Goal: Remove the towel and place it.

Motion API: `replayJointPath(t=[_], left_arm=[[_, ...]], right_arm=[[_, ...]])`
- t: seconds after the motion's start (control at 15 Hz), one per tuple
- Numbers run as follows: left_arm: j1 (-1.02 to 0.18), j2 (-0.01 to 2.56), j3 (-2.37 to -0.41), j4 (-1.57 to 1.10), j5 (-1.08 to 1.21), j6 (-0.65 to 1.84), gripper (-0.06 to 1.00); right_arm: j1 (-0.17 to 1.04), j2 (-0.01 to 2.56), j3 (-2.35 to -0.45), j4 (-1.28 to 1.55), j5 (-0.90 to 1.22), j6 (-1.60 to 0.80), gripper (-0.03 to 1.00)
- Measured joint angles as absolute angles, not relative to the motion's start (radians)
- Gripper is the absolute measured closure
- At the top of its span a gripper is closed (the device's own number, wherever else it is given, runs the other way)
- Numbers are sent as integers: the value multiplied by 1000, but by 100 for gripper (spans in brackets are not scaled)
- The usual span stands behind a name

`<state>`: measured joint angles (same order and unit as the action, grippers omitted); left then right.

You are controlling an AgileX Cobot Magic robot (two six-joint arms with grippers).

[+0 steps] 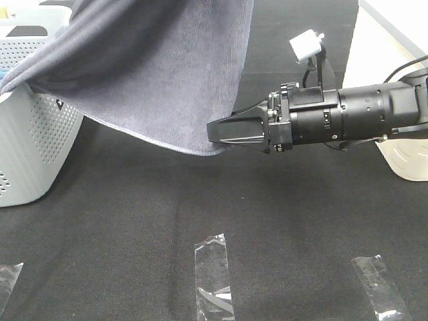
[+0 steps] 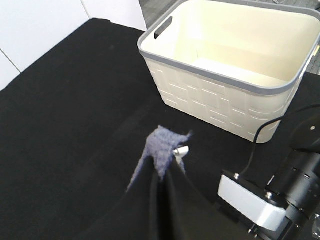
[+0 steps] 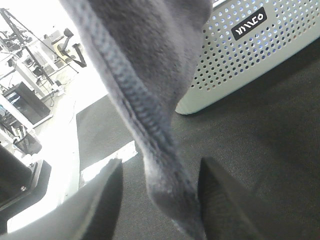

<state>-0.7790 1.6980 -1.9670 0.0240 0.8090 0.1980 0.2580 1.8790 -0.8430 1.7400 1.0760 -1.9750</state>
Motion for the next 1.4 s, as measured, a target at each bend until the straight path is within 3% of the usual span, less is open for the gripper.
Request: replayJointPath(t=[0.53,0.6,0.73,0.87,1.13,1.27,1.4], left_arm=[[-779,1698,-1967,26,750,198,94],[-779,1698,-1967,26,749,198,94],[-779,1698,-1967,27,748,198,94],[-779,1698,-1967,47,748,198,94],[-765,1698,-1967,237,798,53,94],[-721,1701,-1967,341,828,-76,94],[-642,1727,-1967,370,845,-129,94]], right_arm=[[258,1879,-843,1740,1079,-1975,56],[258,1879,-843,1740,1079,-1975,62],[258,1879,-843,1740,1079,-1974,90],[258,1879,-843,1740,1080,-1938,97],[258,1864,-886,1722,1077,-1660,97],[258,1811,-964,1598,1037,-1470,97],[258,1738,-1101,1326,938,-1111,97]])
